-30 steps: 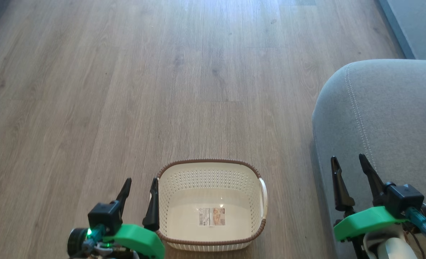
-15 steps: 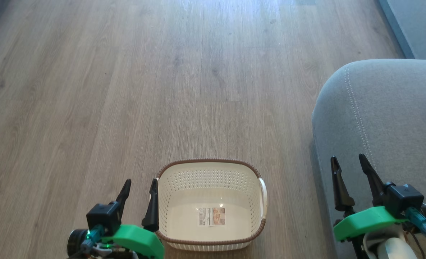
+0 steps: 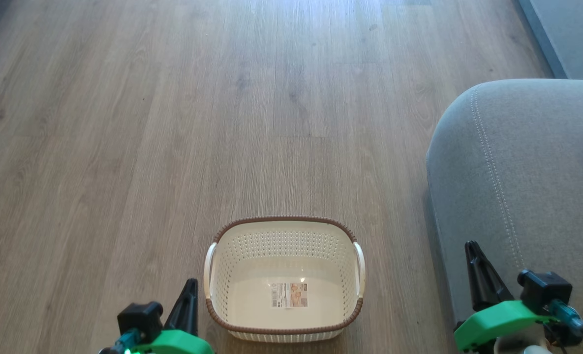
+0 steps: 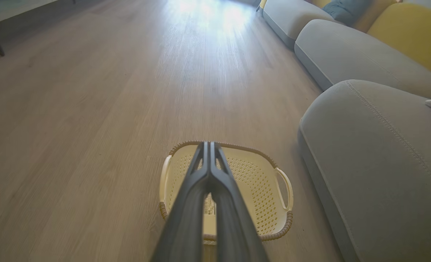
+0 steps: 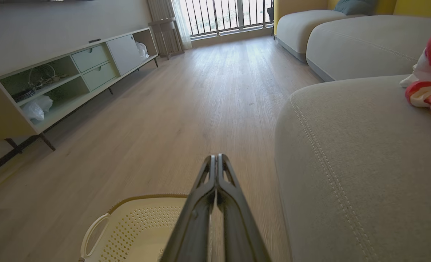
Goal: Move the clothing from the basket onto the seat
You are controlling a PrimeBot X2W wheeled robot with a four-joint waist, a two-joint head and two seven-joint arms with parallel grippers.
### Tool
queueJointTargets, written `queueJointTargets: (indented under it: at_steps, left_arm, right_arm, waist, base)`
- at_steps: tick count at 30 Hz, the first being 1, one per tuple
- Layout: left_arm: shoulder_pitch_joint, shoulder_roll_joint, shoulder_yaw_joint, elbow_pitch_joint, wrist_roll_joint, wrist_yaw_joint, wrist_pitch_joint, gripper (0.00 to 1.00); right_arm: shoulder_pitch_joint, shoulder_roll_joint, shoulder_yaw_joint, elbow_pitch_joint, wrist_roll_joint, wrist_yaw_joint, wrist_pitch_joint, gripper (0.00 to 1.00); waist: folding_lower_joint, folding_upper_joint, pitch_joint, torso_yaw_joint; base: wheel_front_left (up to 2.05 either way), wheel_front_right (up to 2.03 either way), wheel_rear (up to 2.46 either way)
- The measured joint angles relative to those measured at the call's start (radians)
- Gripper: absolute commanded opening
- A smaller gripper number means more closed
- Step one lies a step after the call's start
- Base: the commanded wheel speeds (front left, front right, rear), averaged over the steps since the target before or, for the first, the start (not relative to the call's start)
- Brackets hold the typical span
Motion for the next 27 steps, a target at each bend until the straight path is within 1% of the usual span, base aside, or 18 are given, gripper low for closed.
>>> queueJointTargets:
  at_steps: [8, 9, 14, 18, 24, 27]
  left_arm:
    - [-0.002, 0.002, 0.009, 0.0, -0.088, -0.011, 0.02, 0.0]
    - [-0.002, 0.002, 0.012, 0.0, -0.1, -0.018, 0.022, 0.0]
    - [-0.007, 0.003, 0.03, 0.0, -0.153, -0.027, 0.034, 0.0]
    - [-0.019, 0.003, 0.035, 0.0, -0.197, -0.028, 0.044, 0.0]
    - [-0.022, 0.004, 0.044, 0.0, -0.261, -0.045, 0.062, 0.0]
    - [-0.022, 0.004, 0.057, 0.0, -0.294, -0.045, 0.067, 0.0]
  right_arm:
    - [0.0, 0.0, -0.003, 0.0, 0.091, 0.0, 0.019, 0.0]
    - [0.0, 0.0, -0.004, 0.0, 0.103, 0.0, 0.02, 0.0]
    - [0.0, 0.0, -0.008, 0.0, 0.161, 0.0, 0.04, 0.0]
    - [-0.001, 0.0, -0.011, 0.0, 0.207, 0.0, 0.051, 0.0]
    - [-0.003, 0.0, -0.02, 0.0, 0.277, 0.0, 0.067, 0.0]
    - [-0.006, 0.0, -0.023, 0.0, 0.311, 0.0, 0.078, 0.0]
  waist:
    - [0.0, 0.0, 0.002, -0.004]
    - [0.0, 0.0, 0.002, -0.005]
    - [0.0, 0.0, 0.003, -0.007]
    - [0.0, 0.0, 0.004, -0.009]
    - [0.0, 0.0, 0.005, -0.012]
    - [0.0, 0.0, 0.006, -0.014]
  base:
    - [0.0, 0.0, 0.0]
    - [0.0, 0.0, 0.0]
    - [0.0, 0.0, 0.0]
    - [0.0, 0.0, 0.0]
    - [0.0, 0.0, 0.0]
    - [0.0, 0.0, 0.0]
